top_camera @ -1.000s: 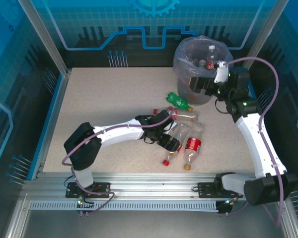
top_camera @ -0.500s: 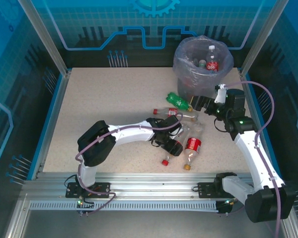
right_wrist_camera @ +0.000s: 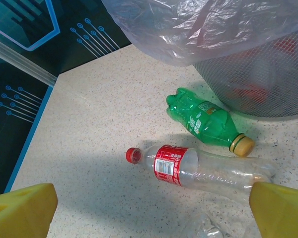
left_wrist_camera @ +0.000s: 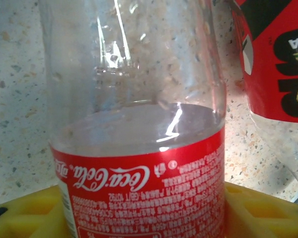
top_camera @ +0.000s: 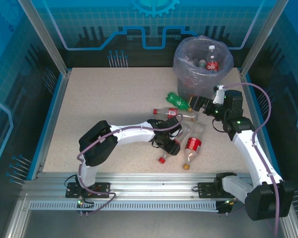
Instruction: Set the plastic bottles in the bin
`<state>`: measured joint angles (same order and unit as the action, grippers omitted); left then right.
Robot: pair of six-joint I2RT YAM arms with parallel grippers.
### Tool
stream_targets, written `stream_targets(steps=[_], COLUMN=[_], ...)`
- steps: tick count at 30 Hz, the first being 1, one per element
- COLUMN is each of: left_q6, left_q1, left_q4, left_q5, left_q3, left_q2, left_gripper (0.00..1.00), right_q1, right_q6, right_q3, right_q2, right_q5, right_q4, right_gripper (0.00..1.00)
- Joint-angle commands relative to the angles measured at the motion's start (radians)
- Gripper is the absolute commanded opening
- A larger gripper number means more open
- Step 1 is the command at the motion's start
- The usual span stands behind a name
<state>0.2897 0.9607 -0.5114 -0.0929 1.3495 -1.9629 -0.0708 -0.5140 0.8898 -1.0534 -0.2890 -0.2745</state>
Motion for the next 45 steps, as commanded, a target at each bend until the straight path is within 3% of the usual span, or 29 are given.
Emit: stream_targets(steps=[1, 11, 17, 25, 30, 36, 40, 42, 45], left_q6=[0.009, 0.02, 0.094, 0.124, 0.137, 0.134, 0.132, 0.132, 0.137], left_q1=[-0.001, -0.11, -0.204, -0.217, -0.217, -0.218, -0.218, -0.218, -0.218], left_q4=[-0.007, 0.051, 0.281, 0.404, 0.443, 0.463, 0.474, 0.479, 0.486], left_q5=[0.053, 0.107, -0.063, -0.111, -0.105, -0.087, -0.088, -0.088, -0.089], left_q3=[-0.036, -0.175, -0.346, -0.439, -0.455, -0.458, -0.456, -0.456, -0.458], left_q2=[0.061, 0.284, 0.457, 0.528, 0.529, 0.523, 0.513, 0.511, 0.508], left_gripper=[0.56, 0.57, 0.56, 0.56, 0.56, 0.57, 0.58, 0.6, 0.71], right_q1=[0.011, -0.03, -0.168, -0.314, -0.35, -0.371, -0.369, -0.368, -0.368], right_q6=[-0.008, -0.03, -0.152, -0.22, -0.215, -0.175, -0.163, -0.156, -0.15], right_q3=[-0.005, 0.008, -0.051, 0.032, 0.087, 0.104, 0.105, 0.113, 0.122], right_q2=[0.012, -0.029, -0.151, -0.409, -0.499, -0.505, -0.499, -0.5, -0.49], right_q5=[-0.021, -0.124, -0.168, -0.212, -0.211, -0.163, -0.141, -0.134, -0.11], right_q4=[0.016, 0.047, 0.27, 0.477, 0.485, 0.432, 0.412, 0.399, 0.397], right_gripper=[1.0, 1.0, 1.0, 0.98, 0.88, 0.68, 0.62, 0.58, 0.57])
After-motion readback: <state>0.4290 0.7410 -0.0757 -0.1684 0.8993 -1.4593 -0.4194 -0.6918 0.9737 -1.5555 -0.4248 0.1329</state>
